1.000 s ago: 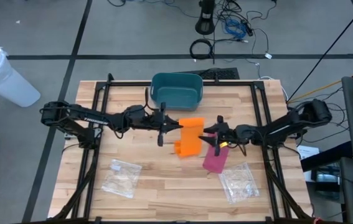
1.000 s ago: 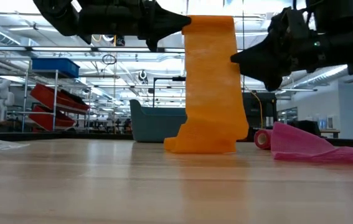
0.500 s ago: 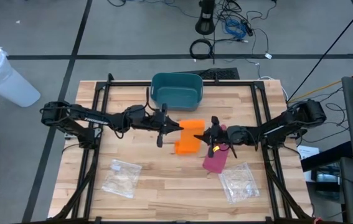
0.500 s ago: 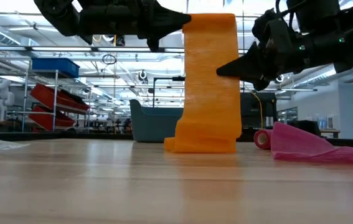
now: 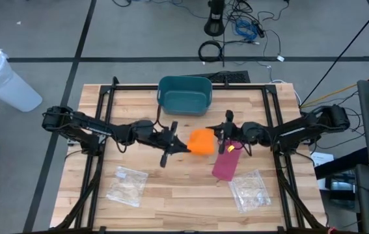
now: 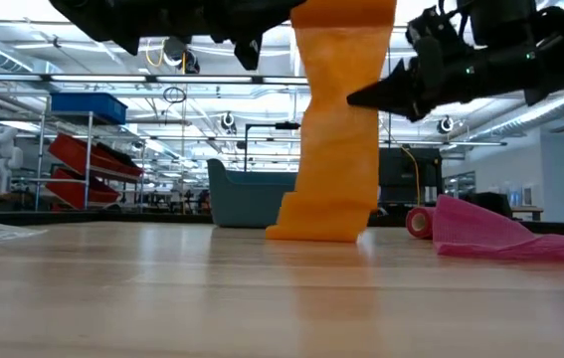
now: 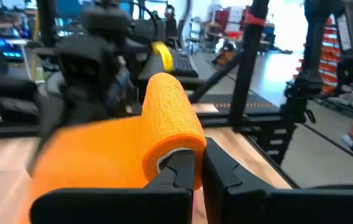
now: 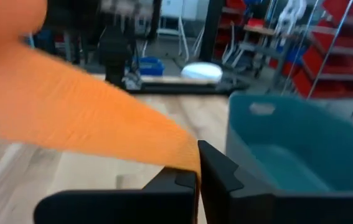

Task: Roll bandage
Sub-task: Roll the orange bandage

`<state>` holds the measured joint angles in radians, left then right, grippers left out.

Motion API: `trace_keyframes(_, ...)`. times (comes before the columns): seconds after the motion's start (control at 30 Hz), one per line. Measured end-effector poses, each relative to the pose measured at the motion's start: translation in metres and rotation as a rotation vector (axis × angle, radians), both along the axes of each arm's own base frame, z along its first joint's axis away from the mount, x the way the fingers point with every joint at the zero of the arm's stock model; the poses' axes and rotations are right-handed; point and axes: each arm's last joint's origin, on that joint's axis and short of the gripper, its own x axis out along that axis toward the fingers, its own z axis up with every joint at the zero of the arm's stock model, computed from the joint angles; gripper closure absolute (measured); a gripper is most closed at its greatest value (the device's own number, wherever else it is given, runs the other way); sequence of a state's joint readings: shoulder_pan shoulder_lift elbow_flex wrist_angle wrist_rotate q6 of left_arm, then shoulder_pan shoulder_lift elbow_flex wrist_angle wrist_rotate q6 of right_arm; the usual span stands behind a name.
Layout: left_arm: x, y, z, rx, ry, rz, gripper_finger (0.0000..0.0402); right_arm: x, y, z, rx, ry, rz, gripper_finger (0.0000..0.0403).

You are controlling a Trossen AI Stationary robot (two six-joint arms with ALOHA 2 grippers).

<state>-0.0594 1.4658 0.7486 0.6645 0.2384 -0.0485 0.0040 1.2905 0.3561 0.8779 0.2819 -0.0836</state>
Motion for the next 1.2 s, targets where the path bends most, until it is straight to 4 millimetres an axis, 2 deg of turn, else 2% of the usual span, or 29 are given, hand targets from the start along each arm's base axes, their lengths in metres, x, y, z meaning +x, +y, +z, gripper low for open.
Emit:
trace_keyframes(0.23, -0.002, -0.004, -0.013, -0.003, 0.137, 0.024, 0.0396, -0.011, 0.0, 0.025, -0.115, -0.085, 0.026, 0.0403)
trace_keyframes(0.4, -0.001, -0.003, -0.016, 0.004, 0.164, 0.053, 0.0396, -0.017, 0.0, 0.038, -0.161, -0.125, 0.021, 0.0403)
trace_keyframes(0.87, 0.008, -0.003, -0.037, 0.005, 0.222, 0.057, 0.0396, 0.006, 0.003, 0.091, -0.339, 0.035, 0.049, 0.0403)
trace_keyframes(1.2, 0.01, 0.011, -0.035, 0.0, 0.196, 0.121, 0.0396, 0.009, 0.031, 0.112, -0.552, 0.091, 0.164, 0.0403)
